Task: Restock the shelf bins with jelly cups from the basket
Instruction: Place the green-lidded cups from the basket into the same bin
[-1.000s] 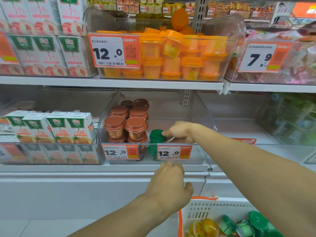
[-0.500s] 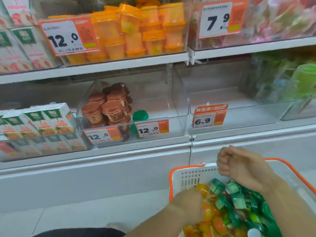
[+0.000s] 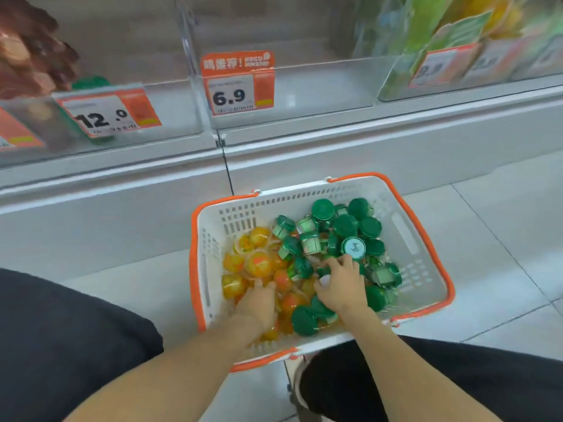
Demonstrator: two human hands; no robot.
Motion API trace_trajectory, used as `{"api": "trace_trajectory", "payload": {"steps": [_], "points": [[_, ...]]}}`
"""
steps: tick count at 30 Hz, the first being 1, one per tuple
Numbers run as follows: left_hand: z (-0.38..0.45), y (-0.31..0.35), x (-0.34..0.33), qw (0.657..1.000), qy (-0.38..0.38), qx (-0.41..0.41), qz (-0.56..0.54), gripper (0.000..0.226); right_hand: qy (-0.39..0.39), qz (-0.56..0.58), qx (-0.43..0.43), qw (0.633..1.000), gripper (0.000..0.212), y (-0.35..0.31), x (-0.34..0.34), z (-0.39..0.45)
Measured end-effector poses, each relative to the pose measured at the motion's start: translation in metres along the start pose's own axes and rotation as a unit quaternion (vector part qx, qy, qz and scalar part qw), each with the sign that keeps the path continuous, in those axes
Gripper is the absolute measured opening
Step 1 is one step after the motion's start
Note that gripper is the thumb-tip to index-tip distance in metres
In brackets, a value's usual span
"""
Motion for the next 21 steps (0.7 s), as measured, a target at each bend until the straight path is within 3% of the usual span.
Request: {"api": "trace_trajectory", "payload": {"steps": [1,2,4,8,10,13,17,19,21], "points": [[0.0,-0.014,0.017,0.998,0.021,0.029,-0.046,0.057,-0.004,0.016,-0.016,1.0,0.048,0.001,0.001,0.002],[-0.013,-0.021,-0.01,0.995,0.027,0.091,-0.027,0.058,-0.007,0.032,-0.033,0.999,0.053,0.001,0.003,0.004],[-0.016,-0.018,-0.003,0.998,0.02,0.056,-0.027,0.061,-0.035,0.039,-0.072,0.996,0.063,0.003,0.007,0.013],[-0.023,-0.007,0.005,0.998,0.043,0.035,0.003,0.066,-0.231,-0.052,-0.082,0.968,0.074,-0.005,0.014,0.007],[-0.025,0.01,0.007,0.997,0.067,-0.026,0.004,0.059,-0.287,-0.067,-0.069,0.953,0.079,-0.013,0.014,-0.004],[-0.031,0.043,-0.007,0.993,0.007,-0.087,-0.078,0.052,-0.278,-0.063,-0.035,0.958,0.076,-0.023,0.012,-0.012],[-0.023,0.049,-0.027,0.979,-0.058,0.02,-0.192,0.079,-0.293,-0.002,-0.048,0.955,0.063,-0.01,0.029,-0.008],[-0.021,0.052,-0.032,0.975,-0.074,0.036,-0.208,0.095,-0.285,0.081,-0.081,0.952,0.062,0.007,0.048,0.001],[-0.02,0.052,-0.034,0.97,-0.063,0.052,-0.229,0.096,-0.257,0.19,-0.106,0.942,0.059,0.022,0.07,0.01]]}}
Point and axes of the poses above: each hand's wrist, its own z-axis towards the middle knuckle, its own x-axis out of the back of the hand, y = z × x, the point moved 6 cm from there along z, towards the middle knuckle, and after that the axes turned 4 degrees about y, right-handed, at the moved point
